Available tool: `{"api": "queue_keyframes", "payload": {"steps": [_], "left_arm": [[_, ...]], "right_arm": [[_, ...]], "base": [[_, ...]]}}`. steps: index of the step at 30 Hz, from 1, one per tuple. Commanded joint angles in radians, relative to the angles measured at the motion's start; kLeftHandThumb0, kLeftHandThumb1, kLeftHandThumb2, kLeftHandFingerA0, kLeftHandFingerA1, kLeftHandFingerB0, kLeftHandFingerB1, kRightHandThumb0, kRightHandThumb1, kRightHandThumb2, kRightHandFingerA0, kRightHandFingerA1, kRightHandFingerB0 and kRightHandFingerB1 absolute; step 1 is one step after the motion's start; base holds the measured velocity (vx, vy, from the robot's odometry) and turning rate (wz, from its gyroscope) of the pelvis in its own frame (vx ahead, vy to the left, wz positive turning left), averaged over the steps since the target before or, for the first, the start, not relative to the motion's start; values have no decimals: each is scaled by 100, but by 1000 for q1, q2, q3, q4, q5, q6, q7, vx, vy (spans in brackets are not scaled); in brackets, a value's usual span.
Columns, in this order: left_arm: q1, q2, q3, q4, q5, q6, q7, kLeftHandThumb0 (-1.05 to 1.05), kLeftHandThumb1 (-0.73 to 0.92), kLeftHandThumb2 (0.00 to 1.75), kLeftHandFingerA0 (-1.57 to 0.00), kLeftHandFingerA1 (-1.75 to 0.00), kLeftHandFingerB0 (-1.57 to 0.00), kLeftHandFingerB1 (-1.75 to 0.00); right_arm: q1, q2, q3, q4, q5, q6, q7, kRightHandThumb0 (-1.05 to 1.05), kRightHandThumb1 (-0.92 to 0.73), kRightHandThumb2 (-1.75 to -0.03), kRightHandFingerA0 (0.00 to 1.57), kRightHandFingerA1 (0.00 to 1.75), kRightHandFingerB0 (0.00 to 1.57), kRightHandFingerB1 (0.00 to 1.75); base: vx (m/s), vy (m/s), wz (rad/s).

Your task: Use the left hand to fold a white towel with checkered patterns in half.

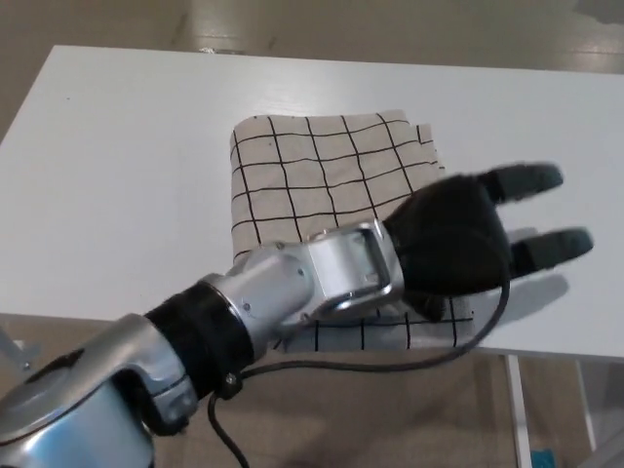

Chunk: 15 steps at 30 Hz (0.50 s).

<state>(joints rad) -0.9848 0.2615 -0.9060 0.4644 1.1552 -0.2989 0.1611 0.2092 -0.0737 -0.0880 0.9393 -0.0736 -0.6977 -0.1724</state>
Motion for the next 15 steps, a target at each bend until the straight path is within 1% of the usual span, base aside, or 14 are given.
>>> {"api": "queue_keyframes", "payload": {"steps": [1,3,4,5,6,7,8,9,10,12,13,14,15], "left_arm": [[6,106,250,-334,-347,-17,-330,-100,59,66,0,0,0,-5],[-1,116,276,-362,-353,-13,-341,-100,60,66,0,0,0,-5],[0,124,291,-386,-364,-8,-352,-100,65,61,0,0,0,-4],[4,129,304,-405,-372,-4,-364,-100,65,61,0,0,0,-4],[11,149,341,-449,-407,3,-379,-102,50,79,0,0,0,-4],[27,170,379,-499,-449,12,-397,-102,50,79,0,0,0,-3],[60,198,433,-579,-515,29,-425,-103,51,79,0,0,0,-4],[82,208,457,-621,-546,40,-441,-103,51,79,0,0,0,-4],[153,235,495,-713,-613,63,-459,-103,50,78,0,0,0,-10],[253,275,540,-822,-671,77,-471,-102,49,77,0,0,0,-16],[272,284,549,-839,-683,75,-471,-102,49,77,0,0,0,-16],[312,304,568,-879,-708,74,-476,-88,47,94,0,0,0,-12],[330,311,577,-898,-719,77,-482,-88,47,94,0,0,0,-12]], "right_arm": [[29,-17,17,20,-30,40,-6,-61,-68,-93,14,43,21,44],[31,-19,18,17,-28,35,-1,-61,-68,-93,14,43,21,44],[35,-21,18,19,-30,31,-4,-61,-68,-93,15,43,21,44],[37,-22,19,21,-31,28,-6,-61,-68,-93,15,43,21,44],[38,-24,19,17,-33,31,-10,-61,-69,-93,15,43,21,44],[40,-24,19,14,-34,34,-14,-61,-69,-92,15,43,20,44],[40,-22,17,13,-30,34,-17,-55,-83,-64,22,29,29,31],[40,-21,16,15,-27,30,-17,-55,-83,-64,22,29,29,31],[41,-21,12,19,-23,33,-17,-54,-83,-65,22,30,28,31],[39,-30,13,23,-26,40,-16,-54,-84,-65,22,30,28,31],[36,-32,14,24,-28,41,-18,-54,-84,-65,22,30,28,31],[35,-34,15,29,-30,41,-18,-53,-84,-65,22,30,28,31],[36,-34,15,32,-29,39,-18,-53,-84,-65,22,30,28,31]], "base": [[0,0,0],[0,0,0],[0,0,0],[0,0,0],[0,0,0],[0,0,0],[0,0,0],[0,0,0],[0,0,0],[0,0,0],[0,0,0],[0,0,0],[0,0,0]]}}
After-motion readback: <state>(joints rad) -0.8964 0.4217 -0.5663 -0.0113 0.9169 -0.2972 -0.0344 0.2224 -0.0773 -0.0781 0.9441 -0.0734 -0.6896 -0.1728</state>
